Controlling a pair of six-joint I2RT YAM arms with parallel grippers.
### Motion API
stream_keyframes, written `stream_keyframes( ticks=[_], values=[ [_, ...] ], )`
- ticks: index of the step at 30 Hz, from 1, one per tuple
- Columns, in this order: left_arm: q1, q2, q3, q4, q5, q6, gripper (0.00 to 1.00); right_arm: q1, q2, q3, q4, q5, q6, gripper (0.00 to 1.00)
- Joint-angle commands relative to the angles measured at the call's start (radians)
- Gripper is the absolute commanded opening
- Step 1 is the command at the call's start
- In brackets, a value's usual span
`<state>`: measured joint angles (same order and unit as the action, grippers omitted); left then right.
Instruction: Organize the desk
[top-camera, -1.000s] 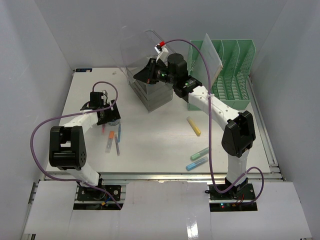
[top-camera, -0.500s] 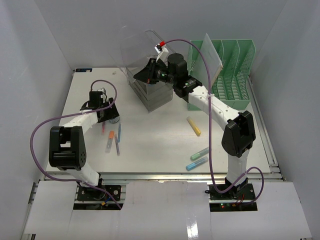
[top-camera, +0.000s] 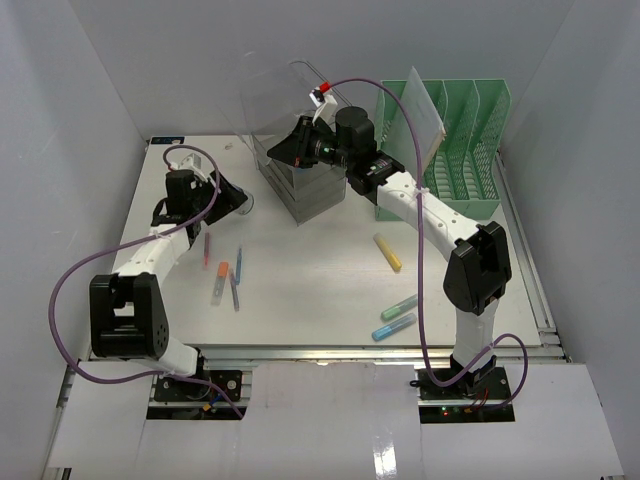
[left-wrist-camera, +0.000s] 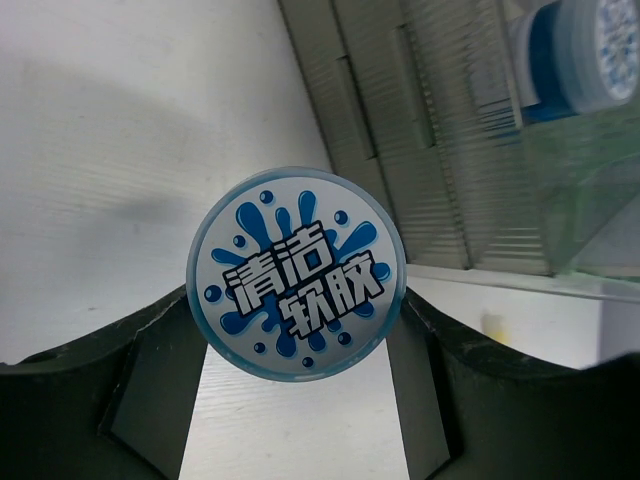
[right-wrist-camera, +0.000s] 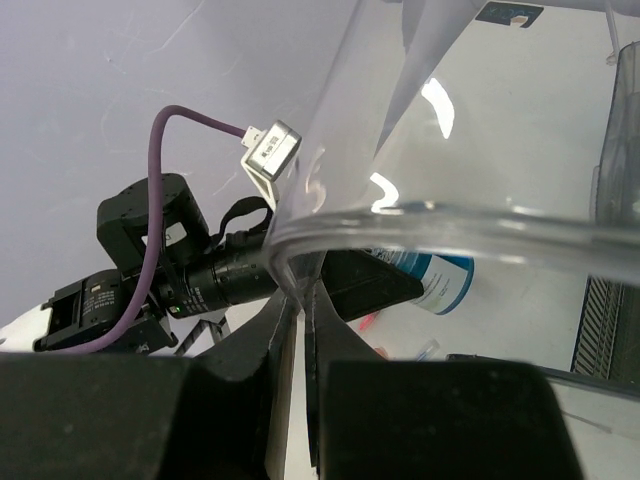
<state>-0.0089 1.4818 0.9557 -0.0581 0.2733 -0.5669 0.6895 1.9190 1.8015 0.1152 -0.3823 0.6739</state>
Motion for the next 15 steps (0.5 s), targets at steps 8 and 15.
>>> stream_keyframes(
  ticks=[8, 15],
  values=[
    [0.052, 0.088, 0.025, 0.415, 0.209, -0.327, 0.30, 0.005, -0.067, 0.018, 0.067, -0.044, 0.016, 0.08],
    [0.052, 0.238, 0.132, 0.592, 0.283, -0.454, 0.29, 0.005, -0.060, 0.024, 0.067, -0.050, 0.025, 0.08]
  ],
)
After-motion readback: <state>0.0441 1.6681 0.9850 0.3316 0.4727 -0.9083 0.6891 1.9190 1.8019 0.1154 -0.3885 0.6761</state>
